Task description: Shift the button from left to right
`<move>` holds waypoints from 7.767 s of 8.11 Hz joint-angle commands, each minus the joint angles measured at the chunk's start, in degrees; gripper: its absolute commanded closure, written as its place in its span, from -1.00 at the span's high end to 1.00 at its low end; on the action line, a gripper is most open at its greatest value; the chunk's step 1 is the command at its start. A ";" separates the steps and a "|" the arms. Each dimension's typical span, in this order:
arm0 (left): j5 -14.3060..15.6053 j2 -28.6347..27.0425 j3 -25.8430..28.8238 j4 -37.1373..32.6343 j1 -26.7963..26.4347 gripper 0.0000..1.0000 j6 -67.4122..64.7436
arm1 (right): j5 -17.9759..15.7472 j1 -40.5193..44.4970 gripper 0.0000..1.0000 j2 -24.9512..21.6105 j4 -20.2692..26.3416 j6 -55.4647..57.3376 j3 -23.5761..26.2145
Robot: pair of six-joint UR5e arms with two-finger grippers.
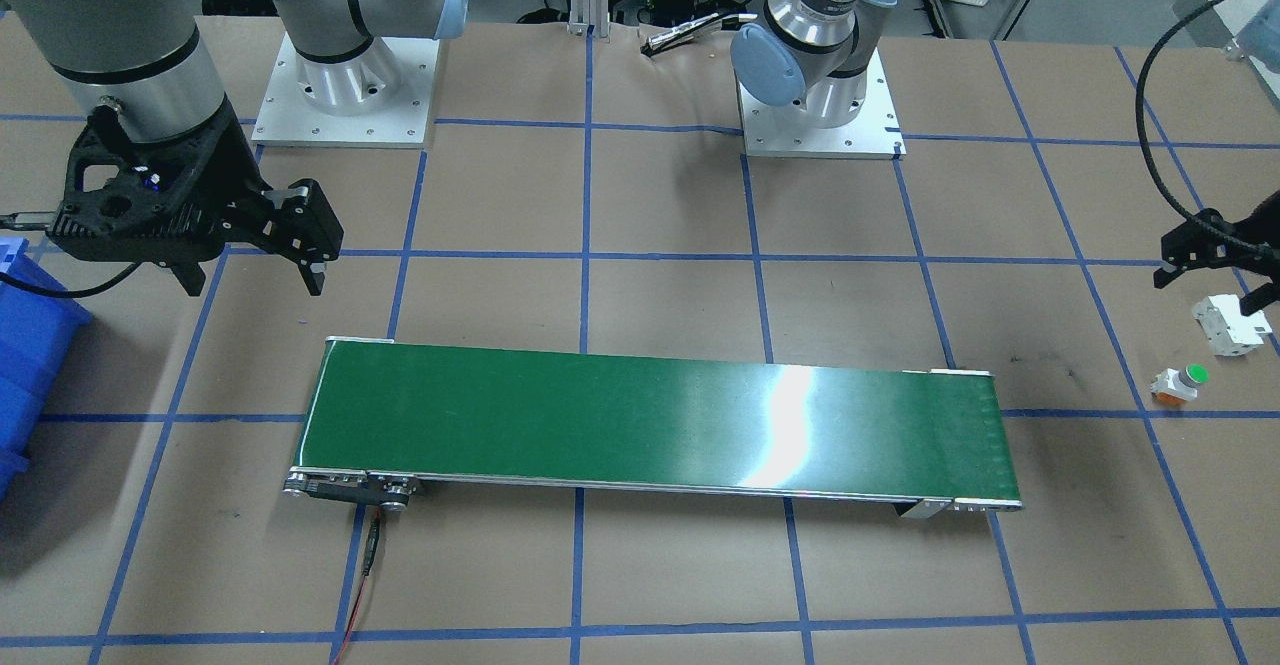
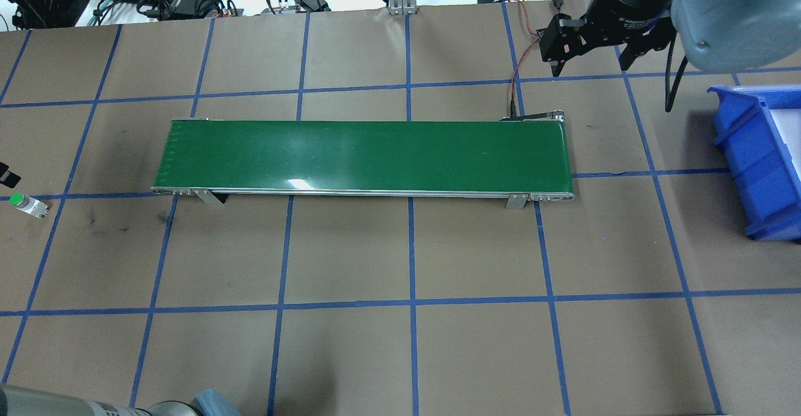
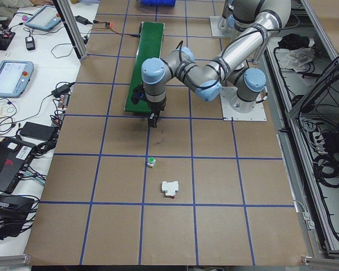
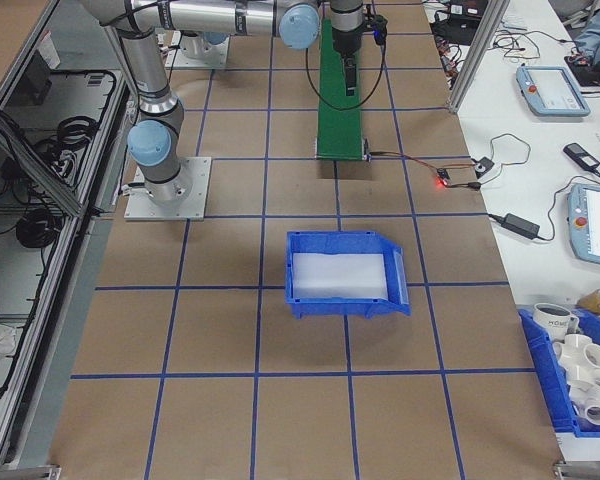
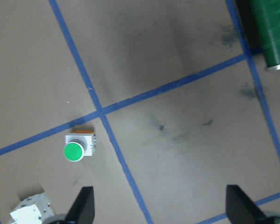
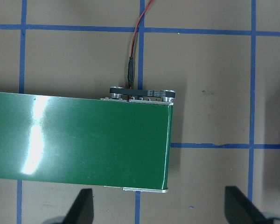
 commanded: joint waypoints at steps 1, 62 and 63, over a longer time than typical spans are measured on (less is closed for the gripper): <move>2.21 -6.50 -0.02 10.68 2.49 1.00 6.72 | -0.33 0.20 1.00 -1.04 6.14 -0.46 -0.05; -1.13 6.84 1.72 -13.01 -30.57 1.00 -52.34 | 14.43 1.52 1.00 12.31 -14.55 0.33 2.32; -0.95 7.20 2.60 -14.86 -28.64 1.00 -51.99 | 16.87 1.52 1.00 13.19 -15.43 0.42 2.41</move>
